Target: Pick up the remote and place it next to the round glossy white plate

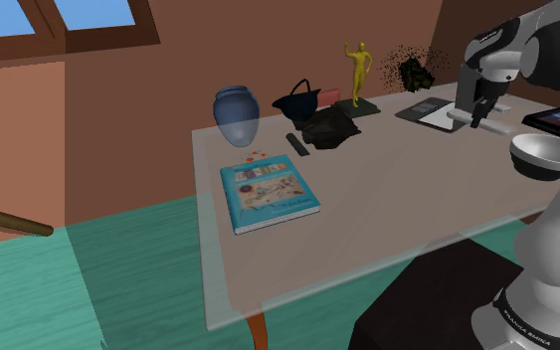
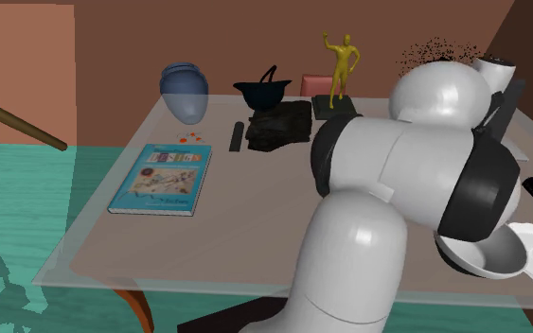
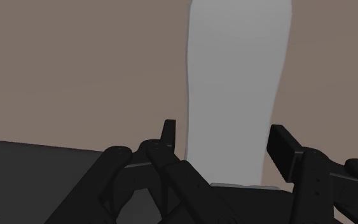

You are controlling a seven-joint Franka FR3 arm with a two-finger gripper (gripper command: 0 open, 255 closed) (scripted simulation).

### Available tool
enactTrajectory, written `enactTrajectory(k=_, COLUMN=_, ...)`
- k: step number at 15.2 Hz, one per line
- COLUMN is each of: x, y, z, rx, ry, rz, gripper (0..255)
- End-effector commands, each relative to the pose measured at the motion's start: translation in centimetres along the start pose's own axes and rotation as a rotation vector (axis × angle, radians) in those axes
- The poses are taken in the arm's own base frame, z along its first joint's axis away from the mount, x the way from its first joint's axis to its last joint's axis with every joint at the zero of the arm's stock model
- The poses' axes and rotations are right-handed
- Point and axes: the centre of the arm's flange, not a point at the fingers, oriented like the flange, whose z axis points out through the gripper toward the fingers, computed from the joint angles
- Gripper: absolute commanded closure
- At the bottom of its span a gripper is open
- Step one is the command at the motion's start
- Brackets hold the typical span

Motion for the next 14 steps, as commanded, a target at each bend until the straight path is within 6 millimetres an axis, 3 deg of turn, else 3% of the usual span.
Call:
enactTrajectory(k=1, x=-1.3, y=2.5, z=0.0, rx=-0.002, ry=0.001, rz=0.000, gripper=255)
enactTrajectory(k=10, x=-7.0, y=13.6, z=0.2, rx=-0.002, ry=0.001, rz=0.000, gripper=255)
enactTrajectory(k=14, x=-7.1, y=13.5, z=2.3, rx=-0.002, ry=0.001, rz=0.000, gripper=255)
